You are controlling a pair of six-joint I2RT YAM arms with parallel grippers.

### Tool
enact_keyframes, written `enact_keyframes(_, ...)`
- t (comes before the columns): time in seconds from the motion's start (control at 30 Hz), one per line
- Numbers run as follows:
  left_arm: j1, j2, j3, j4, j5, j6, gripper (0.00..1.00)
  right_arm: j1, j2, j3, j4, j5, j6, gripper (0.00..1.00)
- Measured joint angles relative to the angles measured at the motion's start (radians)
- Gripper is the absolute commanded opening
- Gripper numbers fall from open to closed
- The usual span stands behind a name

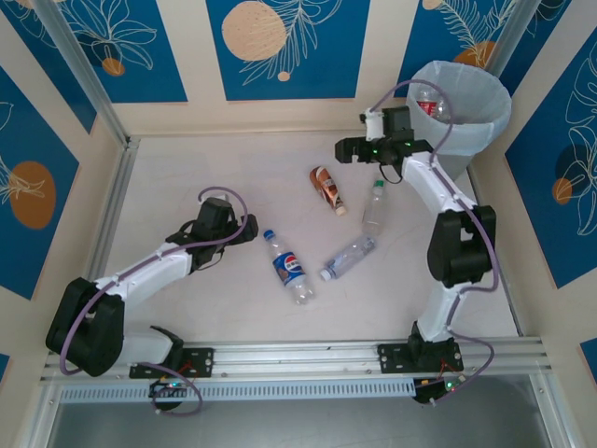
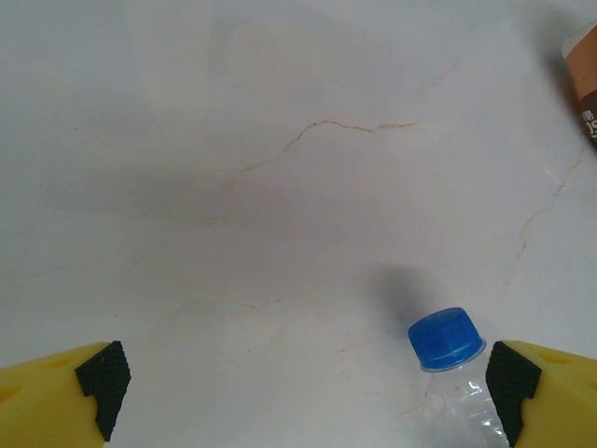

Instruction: Put the plastic bottles in the bin

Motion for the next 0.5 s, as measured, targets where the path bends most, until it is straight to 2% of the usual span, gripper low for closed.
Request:
enact_keyframes(0.27, 0.000, 0.000, 0.000, 0.011, 0.026, 0.001, 0.99, 0.064, 0.198, 0.180, -0.158, 0.007, -0.117, 1.00)
enact_keyframes(0.5, 0.000, 0.000, 0.002, 0.023, 0.071, 0.008, 0.99, 0.097, 0.325, 0.277, -0.256, 0.011, -0.146, 0.97)
